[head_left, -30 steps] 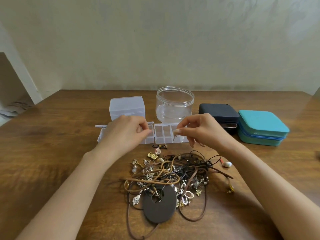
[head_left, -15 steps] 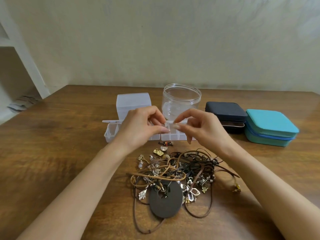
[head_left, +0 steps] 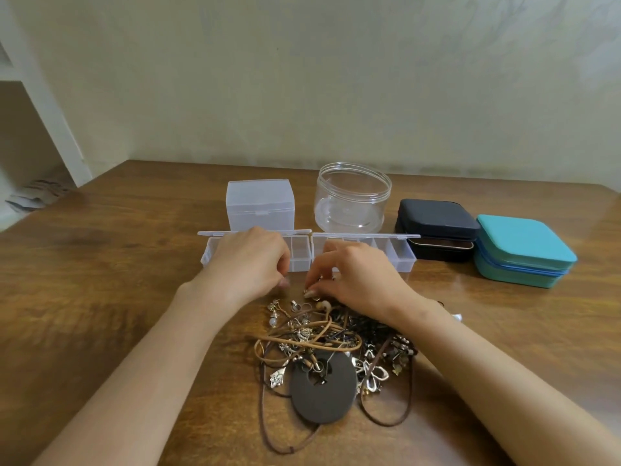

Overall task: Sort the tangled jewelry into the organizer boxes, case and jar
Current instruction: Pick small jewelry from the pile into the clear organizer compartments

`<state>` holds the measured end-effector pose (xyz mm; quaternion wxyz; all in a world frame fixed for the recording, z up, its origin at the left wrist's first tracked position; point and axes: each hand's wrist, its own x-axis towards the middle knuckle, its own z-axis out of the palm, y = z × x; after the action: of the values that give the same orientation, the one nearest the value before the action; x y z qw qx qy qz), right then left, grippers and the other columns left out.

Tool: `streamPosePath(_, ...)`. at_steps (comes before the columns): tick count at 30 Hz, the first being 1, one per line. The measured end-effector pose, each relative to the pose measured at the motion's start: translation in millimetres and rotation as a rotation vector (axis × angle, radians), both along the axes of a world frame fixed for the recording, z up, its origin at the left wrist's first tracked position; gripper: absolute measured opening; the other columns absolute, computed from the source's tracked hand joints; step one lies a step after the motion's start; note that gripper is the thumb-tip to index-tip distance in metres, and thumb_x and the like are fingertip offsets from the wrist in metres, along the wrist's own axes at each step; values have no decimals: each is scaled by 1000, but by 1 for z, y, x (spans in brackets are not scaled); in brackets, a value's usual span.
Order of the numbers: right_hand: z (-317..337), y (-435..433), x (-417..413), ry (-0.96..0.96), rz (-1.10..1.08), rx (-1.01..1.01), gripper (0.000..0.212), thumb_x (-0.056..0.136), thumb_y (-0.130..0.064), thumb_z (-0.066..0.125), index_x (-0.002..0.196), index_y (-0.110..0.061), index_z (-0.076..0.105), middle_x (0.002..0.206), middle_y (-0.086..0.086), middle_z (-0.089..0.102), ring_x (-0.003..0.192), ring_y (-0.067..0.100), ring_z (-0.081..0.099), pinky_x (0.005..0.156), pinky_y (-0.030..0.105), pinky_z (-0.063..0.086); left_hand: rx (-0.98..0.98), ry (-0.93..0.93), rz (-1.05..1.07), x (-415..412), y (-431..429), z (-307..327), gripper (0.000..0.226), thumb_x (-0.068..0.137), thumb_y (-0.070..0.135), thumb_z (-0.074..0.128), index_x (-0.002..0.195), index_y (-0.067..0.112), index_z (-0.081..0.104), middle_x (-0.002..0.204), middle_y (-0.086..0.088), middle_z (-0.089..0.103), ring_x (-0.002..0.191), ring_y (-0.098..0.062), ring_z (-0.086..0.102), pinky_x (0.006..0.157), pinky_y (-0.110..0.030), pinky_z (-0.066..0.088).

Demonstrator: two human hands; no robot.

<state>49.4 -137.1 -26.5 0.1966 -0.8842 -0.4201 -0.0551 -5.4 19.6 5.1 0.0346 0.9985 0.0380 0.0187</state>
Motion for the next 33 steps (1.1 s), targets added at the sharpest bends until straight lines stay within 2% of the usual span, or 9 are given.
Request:
streamPosePath(6, 5, -9, 5, 274, -40, 292, 4, 78, -26, 76, 81, -24, 75, 71, -16, 63, 59, -8, 50, 54, 12, 33, -7, 14, -72, 1, -6, -2, 10, 83, 34, 68, 92, 30, 68, 99, 9, 65, 96, -14, 57, 70, -27, 39)
streamPosePath(9, 9, -17, 6, 396, -72, 381, 9, 79, -24, 75, 83, -16, 76, 51, -24, 57, 48, -3, 45, 50, 10, 33, -29, 16, -90, 2, -4, -5, 12, 83, 34, 69, 94, 30, 69, 101, 9, 66, 96, -12, 57, 71, -27, 40)
streamPosePath(12, 10, -21, 8, 490, -85, 437, 8, 78, -23, 76, 81, -16, 76, 52, -18, 60, 47, -3, 46, 51, 9, 33, -77, -17, -92, 3, -3, -6, 17, 82, 33, 70, 98, 29, 66, 100, 10, 66, 92, -9, 57, 70, -25, 39)
streamPosePath(16, 17, -28, 9, 610, -68, 565, 8, 81, -16, 72, 83, -9, 74, 71, 1, 72, 43, 0, 44, 46, 11, 34, -526, -106, -183, 3, -12, -2, 31, 73, 35, 77, 99, 29, 62, 88, 16, 66, 68, 9, 55, 64, -17, 40)
streamPosePath(18, 17, -30, 9, 600, -76, 591, 10, 82, -16, 71, 85, -8, 74, 74, 5, 73, 43, 0, 43, 45, 13, 35, -625, -137, -214, 3, -19, -2, 33, 72, 34, 78, 99, 29, 60, 88, 16, 66, 70, 7, 58, 66, -16, 45)
streamPosePath(24, 20, -37, 16, 398, -149, 423, 6, 84, -20, 70, 85, -15, 73, 73, -1, 72, 50, -7, 53, 51, 7, 38, -372, -196, -58, 8, -10, -10, 10, 80, 26, 73, 82, 27, 63, 77, 13, 65, 70, -1, 59, 69, -28, 51)
streamPosePath(27, 29, -53, 26, 249, -190, 215, 3, 83, -21, 70, 83, -23, 71, 70, -8, 71, 57, -10, 57, 57, 9, 40, -266, -147, -25, 6, -5, -4, 11, 83, 31, 70, 78, 29, 60, 76, 12, 66, 65, 2, 55, 60, -23, 43)
streamPosePath(30, 37, -65, 31, 304, -171, 107, 8, 80, -16, 73, 78, -24, 70, 73, -7, 70, 64, -8, 62, 62, 8, 44, -187, -48, -27, 2, -4, -3, 15, 79, 36, 72, 79, 29, 58, 78, 13, 66, 73, -1, 58, 57, -20, 37)
streamPosePath(33, 37, -64, 29, 406, -93, -2, 6, 79, -21, 75, 83, -22, 71, 76, -8, 67, 58, -12, 57, 52, 5, 40, -143, 71, -32, -1, -1, -1, 27, 73, 44, 75, 84, 28, 56, 81, 14, 61, 84, -6, 57, 62, -23, 38)
